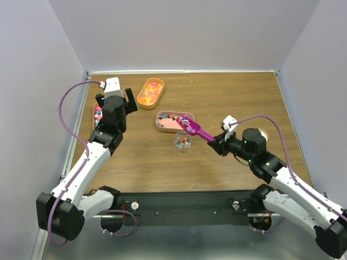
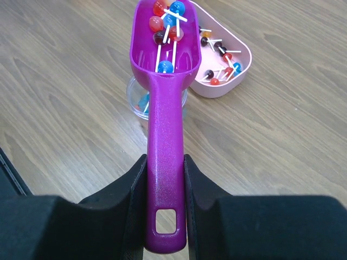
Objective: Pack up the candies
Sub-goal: Place the fake candies in the packing bottle.
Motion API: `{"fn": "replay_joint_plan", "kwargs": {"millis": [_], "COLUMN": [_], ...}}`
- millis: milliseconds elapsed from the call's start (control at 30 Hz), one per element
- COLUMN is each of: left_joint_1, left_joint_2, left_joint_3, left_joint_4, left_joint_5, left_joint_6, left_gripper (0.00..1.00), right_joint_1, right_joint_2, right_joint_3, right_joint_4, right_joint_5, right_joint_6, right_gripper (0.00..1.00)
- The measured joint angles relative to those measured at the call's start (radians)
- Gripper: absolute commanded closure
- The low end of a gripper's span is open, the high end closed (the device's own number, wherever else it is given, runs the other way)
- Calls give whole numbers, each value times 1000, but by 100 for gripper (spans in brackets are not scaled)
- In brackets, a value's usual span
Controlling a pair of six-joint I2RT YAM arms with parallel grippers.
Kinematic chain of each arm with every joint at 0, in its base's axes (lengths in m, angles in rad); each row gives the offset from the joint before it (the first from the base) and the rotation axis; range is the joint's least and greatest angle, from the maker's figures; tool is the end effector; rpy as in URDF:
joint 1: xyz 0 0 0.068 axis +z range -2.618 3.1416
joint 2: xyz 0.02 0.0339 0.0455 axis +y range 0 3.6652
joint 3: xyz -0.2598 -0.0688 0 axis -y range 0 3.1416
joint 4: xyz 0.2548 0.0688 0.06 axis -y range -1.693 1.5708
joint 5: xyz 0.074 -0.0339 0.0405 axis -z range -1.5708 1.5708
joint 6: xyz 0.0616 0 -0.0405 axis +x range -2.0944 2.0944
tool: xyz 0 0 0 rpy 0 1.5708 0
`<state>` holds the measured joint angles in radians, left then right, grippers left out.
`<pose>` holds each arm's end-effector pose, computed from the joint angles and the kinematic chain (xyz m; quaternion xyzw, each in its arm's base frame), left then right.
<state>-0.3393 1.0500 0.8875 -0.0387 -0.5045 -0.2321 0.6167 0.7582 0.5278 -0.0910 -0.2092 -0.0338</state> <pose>0.2713 -0.0642 0.3313 -0.1175 0.7574 0.0129 0.6422 0.1725 0.1380 0.2500 -0.3156 0.7449 0.2483 0.5328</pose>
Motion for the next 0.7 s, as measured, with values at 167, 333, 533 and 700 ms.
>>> {"fn": "replay_joint_plan", "kwargs": {"millis": [167, 333, 533, 700], "left_joint_1": [0, 0, 0, 0], "left_joint_2": [1, 1, 1, 1], "left_joint_3": [0, 0, 0, 0], "left_joint_4": [0, 0, 0, 0], "left_joint_5": [0, 0, 0, 0], "left_joint_6": [0, 0, 0, 0], "left_gripper": [13, 13, 13, 13], "right_joint_1": [10, 15, 25, 44], "right_joint_2": [-31, -61, -79, -80], "right_joint_3": [-18, -32, -40, -56], "right_joint_4": [-9, -28, -42, -42], "right_joint_5": [5, 7, 7, 7], "right_joint_6": [23, 53, 92, 120], "right_gripper": [99, 99, 99, 99]}}
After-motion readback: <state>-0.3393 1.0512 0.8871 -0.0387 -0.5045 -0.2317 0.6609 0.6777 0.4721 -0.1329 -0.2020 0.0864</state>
